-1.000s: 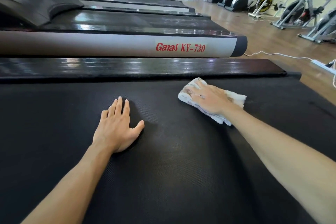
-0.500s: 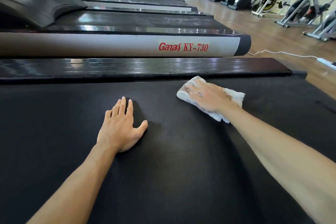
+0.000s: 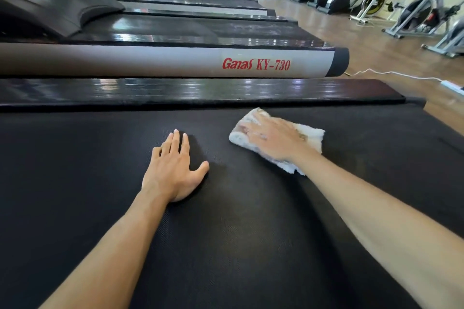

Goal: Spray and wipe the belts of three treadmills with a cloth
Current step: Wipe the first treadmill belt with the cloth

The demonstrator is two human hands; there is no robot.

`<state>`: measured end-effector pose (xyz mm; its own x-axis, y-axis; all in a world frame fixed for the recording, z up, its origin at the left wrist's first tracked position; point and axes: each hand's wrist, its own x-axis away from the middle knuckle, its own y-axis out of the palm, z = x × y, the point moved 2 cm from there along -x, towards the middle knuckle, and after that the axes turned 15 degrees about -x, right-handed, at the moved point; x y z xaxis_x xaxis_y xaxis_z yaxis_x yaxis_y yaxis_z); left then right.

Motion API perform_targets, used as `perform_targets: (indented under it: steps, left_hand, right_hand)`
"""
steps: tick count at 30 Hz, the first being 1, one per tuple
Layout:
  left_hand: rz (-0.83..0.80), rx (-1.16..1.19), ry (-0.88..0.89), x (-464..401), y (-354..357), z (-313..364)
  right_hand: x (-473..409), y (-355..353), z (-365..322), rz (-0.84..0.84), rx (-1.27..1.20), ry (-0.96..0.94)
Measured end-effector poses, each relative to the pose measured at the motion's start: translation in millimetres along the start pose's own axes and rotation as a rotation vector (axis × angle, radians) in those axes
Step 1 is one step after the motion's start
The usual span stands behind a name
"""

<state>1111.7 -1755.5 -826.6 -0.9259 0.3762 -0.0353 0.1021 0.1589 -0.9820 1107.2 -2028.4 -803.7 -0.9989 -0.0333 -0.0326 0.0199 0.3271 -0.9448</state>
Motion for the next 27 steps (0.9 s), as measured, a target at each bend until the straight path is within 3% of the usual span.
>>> perform_targets:
  steps: [3,9,15,19,22,27]
  left_hand:
    - [-0.005,0.01,-0.003,1,1,-1]
    - [-0.032,0.05,0.004,2,-4,-2]
    - [0.004,0.071,0.071,9,-7,-4]
    - [-0.01,0.101,0.141,42,-5,-13]
    - [-0.034,0.111,0.172,71,-7,-11]
    - [-0.014,0.121,0.231,113,-15,15]
  right_hand:
    - [49,-1,-5,-0.033,-0.072,-0.076]
    - [41,-10,-2,0.021,-0.124,0.136]
    - [122,14,-48,-0.045,-0.138,-0.075]
    - [141,0,-16,-0.009,-0.116,0.061]
    - [128,0,-30,0.018,-0.04,0.116]
    - [185,20,-60,-0.124,-0.059,-0.08]
